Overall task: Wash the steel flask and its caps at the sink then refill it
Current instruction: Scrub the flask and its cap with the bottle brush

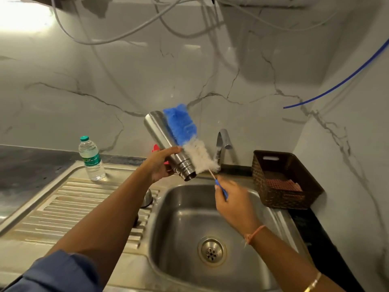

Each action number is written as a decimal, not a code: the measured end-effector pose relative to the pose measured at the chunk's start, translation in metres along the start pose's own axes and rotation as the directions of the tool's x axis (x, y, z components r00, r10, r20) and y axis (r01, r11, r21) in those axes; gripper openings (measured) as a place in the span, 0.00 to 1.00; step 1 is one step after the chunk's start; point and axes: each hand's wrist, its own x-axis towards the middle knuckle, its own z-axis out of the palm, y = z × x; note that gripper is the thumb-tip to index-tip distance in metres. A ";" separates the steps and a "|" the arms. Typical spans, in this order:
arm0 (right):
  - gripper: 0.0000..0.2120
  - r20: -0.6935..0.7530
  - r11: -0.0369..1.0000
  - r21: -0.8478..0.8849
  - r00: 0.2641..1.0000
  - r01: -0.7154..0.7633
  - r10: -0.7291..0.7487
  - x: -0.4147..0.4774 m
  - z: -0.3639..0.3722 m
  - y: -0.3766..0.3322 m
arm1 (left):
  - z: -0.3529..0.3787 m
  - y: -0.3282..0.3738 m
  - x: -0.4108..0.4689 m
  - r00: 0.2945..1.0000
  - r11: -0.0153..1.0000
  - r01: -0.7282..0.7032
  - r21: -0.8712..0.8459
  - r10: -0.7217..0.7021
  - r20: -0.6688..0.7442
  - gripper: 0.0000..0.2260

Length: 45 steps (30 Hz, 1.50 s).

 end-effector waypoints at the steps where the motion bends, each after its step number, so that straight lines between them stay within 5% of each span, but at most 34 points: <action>1: 0.16 0.003 0.999 -0.017 0.999 0.043 -0.043 -0.001 0.002 0.004 | -0.004 -0.001 0.000 1.000 1.000 -0.010 -0.002 0.010 -0.002 0.25; 7: 0.14 -0.037 0.999 -0.003 0.998 0.047 -0.047 0.051 0.004 0.005 | -0.017 -0.012 -0.007 0.983 0.983 0.003 0.184 -0.037 0.180 0.39; 14: 0.16 0.115 0.947 -0.086 0.947 0.311 -0.301 0.026 0.007 0.026 | -0.029 -0.016 -0.004 0.989 0.998 0.053 -0.035 -0.048 0.140 0.37; 17: 0.17 0.103 0.948 -0.102 0.951 0.301 -0.291 0.027 0.012 0.039 | -0.038 -0.015 -0.008 0.963 0.992 0.055 0.112 -0.082 0.256 0.45; 20: 0.14 -0.010 0.976 -0.102 0.981 0.191 -0.193 0.050 0.008 0.037 | -0.032 -0.015 -0.012 0.937 0.957 0.008 0.288 -0.108 0.332 0.37; 23: 0.16 -0.033 0.987 -0.115 0.992 0.113 -0.118 0.069 -0.002 0.032 | -0.027 -0.017 -0.011 0.952 0.962 -0.001 0.272 -0.083 0.296 0.33; 27: 0.16 0.077 0.941 -0.253 0.975 0.223 -0.211 0.053 -0.001 0.035 | -0.026 -0.021 -0.005 0.985 0.970 -0.025 0.243 -0.017 0.171 0.37; 30: 0.16 0.175 0.926 -0.237 0.951 0.293 -0.256 0.035 0.007 0.031 | -0.025 -0.023 -0.004 0.988 0.959 -0.078 0.272 0.038 0.152 0.24; 35: 0.05 0.072 0.995 0.100 0.997 0.002 -0.009 0.060 0.014 0.005 | -0.029 -0.025 -0.010 0.992 0.973 -0.001 0.230 -0.029 0.126 0.34; 45: 0.29 0.100 0.928 0.235 0.956 -0.291 0.275 0.124 0.025 -0.012 | -0.058 -0.034 -0.032 0.970 0.960 -0.034 0.276 -0.034 0.239 0.43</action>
